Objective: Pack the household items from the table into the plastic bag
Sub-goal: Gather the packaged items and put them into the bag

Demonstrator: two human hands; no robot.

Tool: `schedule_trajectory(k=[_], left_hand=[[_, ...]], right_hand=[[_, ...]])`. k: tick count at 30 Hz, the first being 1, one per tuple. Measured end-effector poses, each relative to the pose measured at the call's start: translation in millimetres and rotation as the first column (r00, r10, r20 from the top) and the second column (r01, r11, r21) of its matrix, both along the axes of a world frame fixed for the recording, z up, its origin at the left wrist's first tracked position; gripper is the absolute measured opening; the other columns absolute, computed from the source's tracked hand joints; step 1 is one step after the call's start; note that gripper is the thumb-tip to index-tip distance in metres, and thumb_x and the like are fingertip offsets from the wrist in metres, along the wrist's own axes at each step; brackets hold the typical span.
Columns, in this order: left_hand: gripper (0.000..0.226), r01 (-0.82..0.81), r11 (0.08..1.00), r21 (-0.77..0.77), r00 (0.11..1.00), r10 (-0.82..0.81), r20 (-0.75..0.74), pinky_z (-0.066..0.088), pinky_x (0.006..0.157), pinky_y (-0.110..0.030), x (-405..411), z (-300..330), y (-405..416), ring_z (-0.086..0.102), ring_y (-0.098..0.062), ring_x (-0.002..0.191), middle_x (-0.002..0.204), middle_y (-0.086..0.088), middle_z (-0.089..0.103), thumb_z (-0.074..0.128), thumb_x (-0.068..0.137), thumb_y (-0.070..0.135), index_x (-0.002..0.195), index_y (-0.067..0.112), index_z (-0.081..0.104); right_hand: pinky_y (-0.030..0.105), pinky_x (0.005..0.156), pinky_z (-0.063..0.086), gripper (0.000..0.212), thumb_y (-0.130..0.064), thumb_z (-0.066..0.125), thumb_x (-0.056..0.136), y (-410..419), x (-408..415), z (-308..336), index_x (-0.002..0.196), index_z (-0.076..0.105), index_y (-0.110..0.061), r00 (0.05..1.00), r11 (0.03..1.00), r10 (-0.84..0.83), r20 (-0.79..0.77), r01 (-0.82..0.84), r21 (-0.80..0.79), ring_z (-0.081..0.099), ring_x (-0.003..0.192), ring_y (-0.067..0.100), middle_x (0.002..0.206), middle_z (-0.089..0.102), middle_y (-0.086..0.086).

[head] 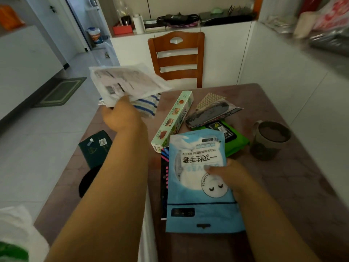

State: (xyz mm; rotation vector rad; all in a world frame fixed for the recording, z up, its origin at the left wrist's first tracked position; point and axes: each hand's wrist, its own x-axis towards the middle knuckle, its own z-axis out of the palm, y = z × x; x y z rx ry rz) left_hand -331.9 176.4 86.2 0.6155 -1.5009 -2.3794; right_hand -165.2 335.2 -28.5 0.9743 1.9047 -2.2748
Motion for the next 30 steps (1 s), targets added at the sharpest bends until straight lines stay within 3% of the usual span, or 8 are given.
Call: schedule_trajectory(k=[2, 6, 9, 12, 16, 19, 24, 30], left_hand=[[0.027, 0.261, 0.957, 0.124, 0.965, -0.260, -0.028, 0.059, 0.064, -0.031, 28.6, 13.5, -3.6, 0.070, -0.022, 0.079, 0.094, -0.008, 0.072, 0.062, 0.087, 0.000, 0.114, 0.005, 0.064], [0.024, 0.789, 0.614, 0.034, 0.589, -0.770, 0.247, 0.060, 0.069, -0.039, 90.5, -7.5, -12.9, 0.072, -0.028, 0.075, 0.087, -0.013, 0.075, 0.055, 0.090, 0.005, 0.112, 0.004, 0.066], [0.026, 0.818, 0.571, -0.071, 0.535, -0.708, 0.461, 0.056, 0.087, -0.052, 106.7, -36.5, -12.7, 0.070, -0.038, 0.091, 0.102, -0.022, 0.073, 0.062, 0.086, 0.004, 0.111, 0.001, 0.068], [0.014, 0.837, 0.519, -0.176, 0.520, -0.651, 0.553, 0.056, 0.087, -0.051, 105.7, -52.7, -13.7, 0.071, -0.035, 0.094, 0.101, -0.017, 0.075, 0.060, 0.091, 0.014, 0.102, 0.008, 0.068], [0.021, 0.849, 0.527, -0.031, 0.457, -0.706, 0.541, 0.056, 0.070, -0.039, 107.6, -63.1, -10.5, 0.070, -0.027, 0.083, 0.098, -0.012, 0.075, 0.054, 0.097, 0.023, 0.114, 0.016, 0.063], [0.025, 0.833, 0.514, -0.204, 0.519, -0.600, 0.609, 0.057, 0.080, -0.042, 104.4, -77.0, -1.9, 0.070, -0.025, 0.088, 0.100, -0.009, 0.074, 0.055, 0.095, 0.033, 0.117, 0.021, 0.059], [0.051, 0.738, 0.464, -0.490, 0.668, -0.404, 0.624, 0.055, 0.082, -0.038, 114.6, -72.1, 13.6, 0.065, -0.022, 0.094, 0.109, -0.004, 0.066, 0.058, 0.091, 0.040, 0.128, 0.010, 0.041], [0.048, 0.811, 0.366, -0.457, 0.585, -0.479, 0.655, 0.050, 0.088, -0.033, 136.5, -41.5, 9.8, 0.064, -0.023, 0.102, 0.114, -0.007, 0.068, 0.049, 0.095, 0.045, 0.127, 0.011, 0.057]], right_hand=[[0.027, 0.060, 0.059, 0.015, -0.002, 0.073, 0.078, 0.6, 1.5, 7.0, 0.091, 0.069, -0.008, 1.000, 1.000, -0.014, -0.015, 0.014, -0.027, 0.069, 0.073, 0.021, 0.099, 0.072, 0.017], [0.016, 0.051, 0.050, 0.012, 0.006, 0.057, 0.089, 11.6, -0.5, 17.9, 0.099, 0.064, 0.007, 0.995, 0.987, -0.099, -0.029, 0.095, -0.127, 0.063, 0.074, 0.018, 0.103, 0.066, 0.018], [0.020, 0.050, 0.054, 0.022, -0.007, 0.087, 0.060, 17.4, 5.2, 23.0, 0.070, 0.068, 0.001, 0.996, 0.922, -0.087, -0.006, 0.078, -0.379, 0.068, 0.050, 0.014, 0.062, 0.071, 0.018], [0.047, 0.086, 0.054, 0.024, -0.024, 0.065, 0.085, 20.8, 17.5, 19.1, 0.104, 0.069, -0.010, 0.993, 0.879, -0.120, -0.005, 0.104, -0.465, 0.071, 0.090, 0.031, 0.096, 0.076, 0.016], [0.049, 0.086, 0.052, 0.032, -0.038, 0.046, 0.095, 22.4, 23.3, 12.8, 0.109, 0.066, -0.017, 0.995, 0.840, -0.093, -0.019, 0.068, -0.538, 0.068, 0.091, 0.034, 0.102, 0.075, 0.017], [0.053, 0.095, 0.049, 0.043, -0.051, 0.055, 0.085, 16.9, 22.8, 15.4, 0.114, 0.066, -0.021, 0.995, 0.866, 0.007, -0.097, -0.054, -0.497, 0.068, 0.100, 0.035, 0.109, 0.073, 0.016], [0.041, 0.072, 0.060, 0.024, -0.011, 0.076, 0.070, 2.4, 25.8, 16.6, 0.092, 0.068, -0.006, 0.990, 0.950, 0.134, -0.053, -0.143, -0.278, 0.071, 0.074, 0.027, 0.083, 0.075, 0.015], [0.031, 0.053, 0.059, 0.018, 0.011, 0.065, 0.078, -4.7, 43.9, 26.6, 0.090, 0.064, -0.001, 0.983, 0.960, 0.058, -0.176, -0.103, -0.262, 0.073, 0.063, 0.022, 0.075, 0.074, 0.014]])
